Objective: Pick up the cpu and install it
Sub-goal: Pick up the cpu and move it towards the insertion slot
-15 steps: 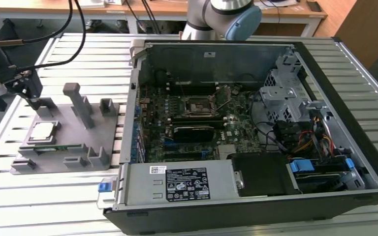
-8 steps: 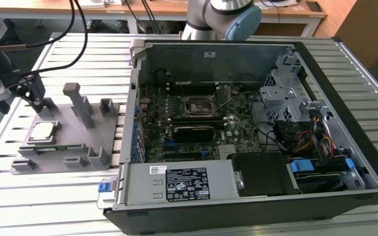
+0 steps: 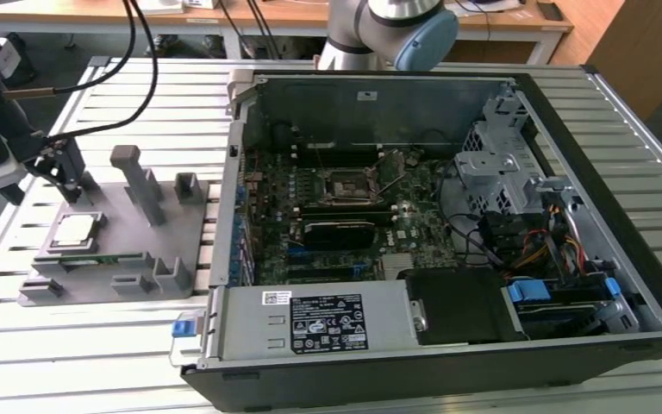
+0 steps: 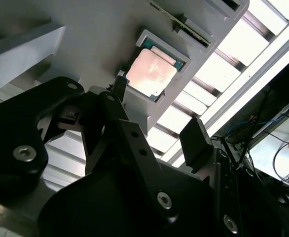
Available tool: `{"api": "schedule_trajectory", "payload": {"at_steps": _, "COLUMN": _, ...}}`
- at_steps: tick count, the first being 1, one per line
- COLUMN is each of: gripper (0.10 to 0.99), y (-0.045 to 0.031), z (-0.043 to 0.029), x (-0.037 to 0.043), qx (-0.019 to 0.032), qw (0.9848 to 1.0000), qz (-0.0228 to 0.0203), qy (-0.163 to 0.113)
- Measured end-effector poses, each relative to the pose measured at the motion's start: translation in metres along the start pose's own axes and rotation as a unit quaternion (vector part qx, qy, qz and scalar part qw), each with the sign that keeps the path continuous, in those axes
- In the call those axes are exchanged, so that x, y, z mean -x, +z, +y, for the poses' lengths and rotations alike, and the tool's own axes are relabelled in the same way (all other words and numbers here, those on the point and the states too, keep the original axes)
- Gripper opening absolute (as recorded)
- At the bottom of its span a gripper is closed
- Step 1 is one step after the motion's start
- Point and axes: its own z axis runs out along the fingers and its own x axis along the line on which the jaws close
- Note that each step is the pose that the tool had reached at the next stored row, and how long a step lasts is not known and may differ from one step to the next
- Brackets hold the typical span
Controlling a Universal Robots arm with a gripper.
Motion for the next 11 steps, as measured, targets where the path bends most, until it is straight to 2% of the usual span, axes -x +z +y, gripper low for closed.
{"api": "schedule_trajectory", "payload": {"at_steps": 8, "gripper": 0.706, "y": 0.0101, "z": -0.0006, "x": 0.0002, "qx": -0.0002, "qw": 1.0, "qz": -0.0057, "qy": 0.003}}
{"api": "schedule_trajectory", "payload": {"at_steps": 11, "gripper": 0.706, "y": 0.0132, "z": -0.0008, "x": 0.0002, "qx": 0.0, "qw": 1.0, "qz": -0.0058, "qy": 0.004}}
